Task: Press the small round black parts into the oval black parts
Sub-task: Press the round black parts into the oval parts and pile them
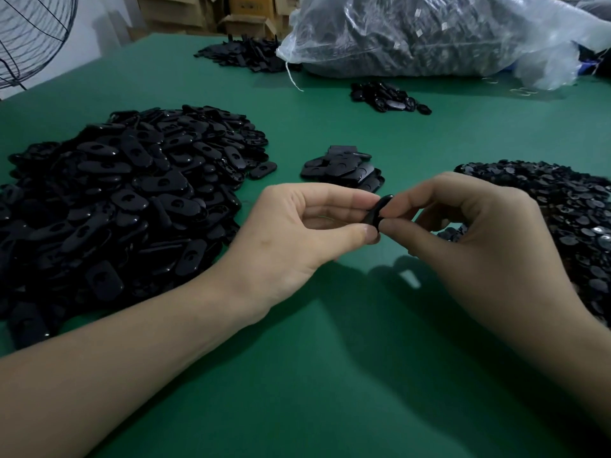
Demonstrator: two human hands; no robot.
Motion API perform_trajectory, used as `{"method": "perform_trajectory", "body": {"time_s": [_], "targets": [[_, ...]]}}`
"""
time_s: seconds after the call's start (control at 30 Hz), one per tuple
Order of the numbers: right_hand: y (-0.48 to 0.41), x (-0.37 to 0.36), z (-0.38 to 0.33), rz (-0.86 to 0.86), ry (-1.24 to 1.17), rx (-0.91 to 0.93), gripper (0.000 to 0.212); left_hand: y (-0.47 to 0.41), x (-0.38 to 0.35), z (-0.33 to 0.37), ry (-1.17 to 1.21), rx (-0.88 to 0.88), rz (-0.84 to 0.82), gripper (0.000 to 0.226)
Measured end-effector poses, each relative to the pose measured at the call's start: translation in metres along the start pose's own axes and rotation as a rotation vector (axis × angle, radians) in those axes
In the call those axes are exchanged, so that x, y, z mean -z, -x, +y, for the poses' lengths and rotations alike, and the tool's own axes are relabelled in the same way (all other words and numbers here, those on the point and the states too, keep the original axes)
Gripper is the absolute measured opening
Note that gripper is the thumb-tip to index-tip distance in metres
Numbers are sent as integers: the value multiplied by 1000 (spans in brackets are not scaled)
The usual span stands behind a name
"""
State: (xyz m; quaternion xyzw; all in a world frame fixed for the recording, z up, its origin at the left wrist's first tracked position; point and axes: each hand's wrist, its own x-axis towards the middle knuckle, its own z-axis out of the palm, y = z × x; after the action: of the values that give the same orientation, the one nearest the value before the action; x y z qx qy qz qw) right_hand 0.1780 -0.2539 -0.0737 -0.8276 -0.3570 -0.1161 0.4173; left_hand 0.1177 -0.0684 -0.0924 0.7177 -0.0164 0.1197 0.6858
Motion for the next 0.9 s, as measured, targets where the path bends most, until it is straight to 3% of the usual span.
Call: {"method": "perform_trajectory", "body": {"time_s": [0.4, 0.9], "targets": [[0, -3, 0, -33, -84, -105, 2, 5, -5, 2, -286, -146, 134, 26], [3, -2, -1, 37, -196, -145, 7, 2, -2, -3, -157, -83, 12, 28]]}}
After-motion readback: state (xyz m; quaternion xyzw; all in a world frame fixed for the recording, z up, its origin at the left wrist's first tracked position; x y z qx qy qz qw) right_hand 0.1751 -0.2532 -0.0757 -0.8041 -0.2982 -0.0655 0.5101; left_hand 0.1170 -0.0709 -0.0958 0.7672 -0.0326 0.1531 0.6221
